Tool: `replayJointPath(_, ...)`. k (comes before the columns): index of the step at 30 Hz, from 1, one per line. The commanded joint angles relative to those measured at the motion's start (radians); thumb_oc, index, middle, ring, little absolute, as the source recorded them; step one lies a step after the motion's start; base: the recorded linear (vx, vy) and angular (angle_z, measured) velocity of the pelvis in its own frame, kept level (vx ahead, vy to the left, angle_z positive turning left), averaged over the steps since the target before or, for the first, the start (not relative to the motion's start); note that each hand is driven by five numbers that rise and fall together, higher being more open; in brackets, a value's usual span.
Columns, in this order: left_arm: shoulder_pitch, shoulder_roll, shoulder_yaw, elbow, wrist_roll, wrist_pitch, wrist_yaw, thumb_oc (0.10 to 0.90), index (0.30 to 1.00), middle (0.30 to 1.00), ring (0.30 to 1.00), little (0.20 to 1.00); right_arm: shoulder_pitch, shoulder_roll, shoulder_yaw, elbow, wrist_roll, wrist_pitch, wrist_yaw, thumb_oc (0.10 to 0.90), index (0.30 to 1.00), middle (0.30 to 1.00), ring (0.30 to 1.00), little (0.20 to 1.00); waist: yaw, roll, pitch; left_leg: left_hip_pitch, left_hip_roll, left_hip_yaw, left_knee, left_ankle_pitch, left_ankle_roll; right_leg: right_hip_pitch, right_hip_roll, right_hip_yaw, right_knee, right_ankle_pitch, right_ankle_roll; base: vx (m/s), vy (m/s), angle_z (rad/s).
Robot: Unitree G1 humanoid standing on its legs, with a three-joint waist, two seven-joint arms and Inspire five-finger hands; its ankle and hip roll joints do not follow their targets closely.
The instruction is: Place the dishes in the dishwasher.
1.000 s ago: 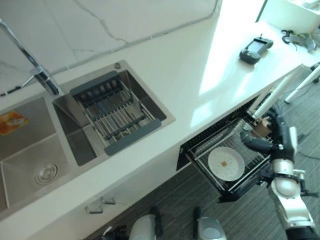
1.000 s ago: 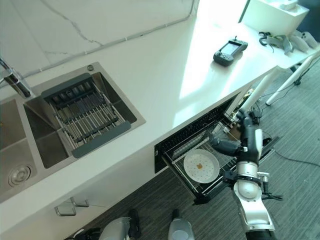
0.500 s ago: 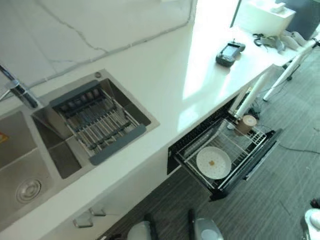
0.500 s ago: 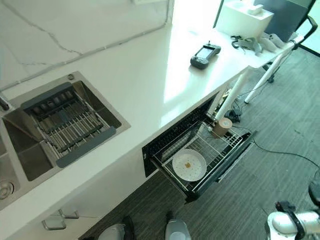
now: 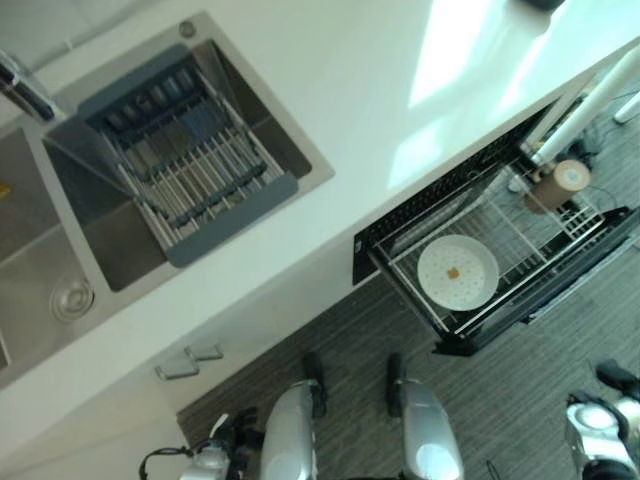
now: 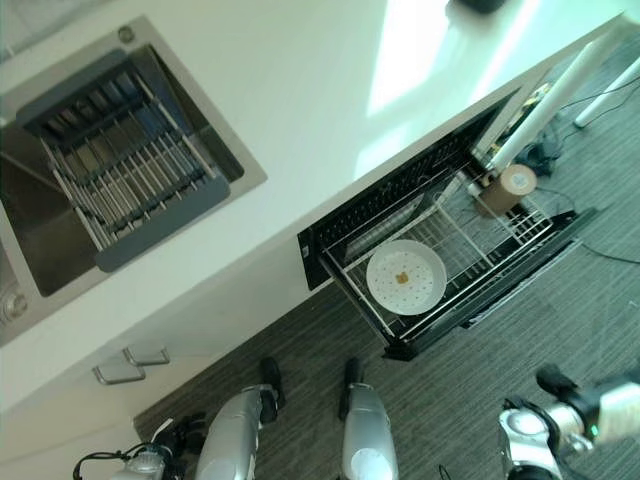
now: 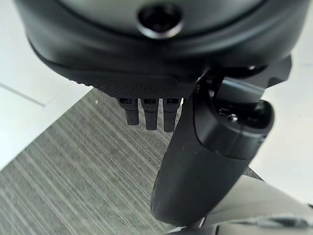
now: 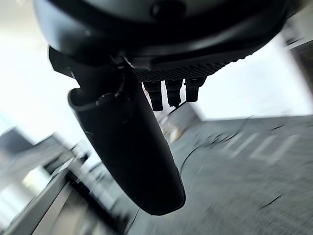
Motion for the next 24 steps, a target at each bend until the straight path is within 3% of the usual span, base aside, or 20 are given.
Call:
replayJointPath(1,0.016,-0.006,0.002,-0.049,-0.042,-0.035,-0.002,0.800,0.900,0.900,0.900,0.900,0.007,-0.139,0.010,-0.046,-0.162,-0.051,0.000,0.800,0.900,0.900,0.900,0.900,0.018,0.002,-0.029,0.111,-0.044,-0.028,-0.039,-0.127,0.022,0.045,0.010,-0.056,0.164,-0.220,-0.052,-0.03,-0.045,0.14)
replayJointPath(6,0.026,0.019,0.009,-0.087,-0.062,-0.042,-0.013,0.800,0.900,0.900,0.900,0.900,-0.108,-0.220,0.127,-0.084,-0.241,-0.100,0.012,0.800,0.900,0.900,0.900,0.900,0.060,0.023,-0.012,0.022,-0.063,-0.059,-0.021,-0.094,0.015,-0.046,-0.024,-0.074,0.272,-0.257,-0.068,0.00,-0.030,0.28)
replayJointPath(10,0.036,0.024,0.028,-0.092,-0.074,-0.050,-0.008,0.800,0.900,0.900,0.900,0.900,-0.176,-0.269,0.148,-0.146,-0.253,-0.154,0.016,0.800,0.900,0.900,0.900,0.900,0.093,0.035,-0.012,-0.032,-0.073,-0.080,0.003,-0.083,0.009,-0.089,-0.036,-0.084,0.326,-0.281,-0.075,0.02,0.008,0.21)
replayJointPath(16,0.033,0.035,0.023,-0.098,0.010,-0.117,0.038,0.800,0.900,0.900,0.900,0.900,-0.284,-0.314,0.190,-0.190,-0.253,-0.171,0.039,0.800,0.900,0.900,0.900,0.900,0.126,0.045,-0.012,-0.066,-0.076,-0.101,0.008,-0.066,-0.004,-0.108,-0.040,-0.091,0.357,-0.300,-0.086,0.04,0.047,0.17)
replayJointPath(20,0.017,0.078,0.007,-0.137,0.119,-0.172,0.116,0.800,0.900,0.900,0.900,0.900,-0.441,-0.352,0.265,-0.211,-0.274,-0.176,0.083,0.800,0.900,0.900,0.900,0.900,0.166,0.058,-0.012,-0.092,-0.086,-0.123,-0.007,-0.042,-0.009,-0.128,-0.045,-0.098,0.381,-0.312,-0.086,0.06,0.119,0.26)
replayJointPath(24,0.009,0.129,-0.012,-0.183,0.180,-0.161,0.166,0.800,0.900,0.900,0.900,0.900,-0.601,-0.370,0.372,-0.210,-0.279,-0.151,0.108,0.800,0.900,0.900,0.900,0.900,0.209,0.072,-0.012,-0.108,-0.098,-0.143,-0.028,-0.022,-0.004,-0.142,-0.055,-0.116,0.402,-0.319,-0.086,0.05,0.103,0.16)
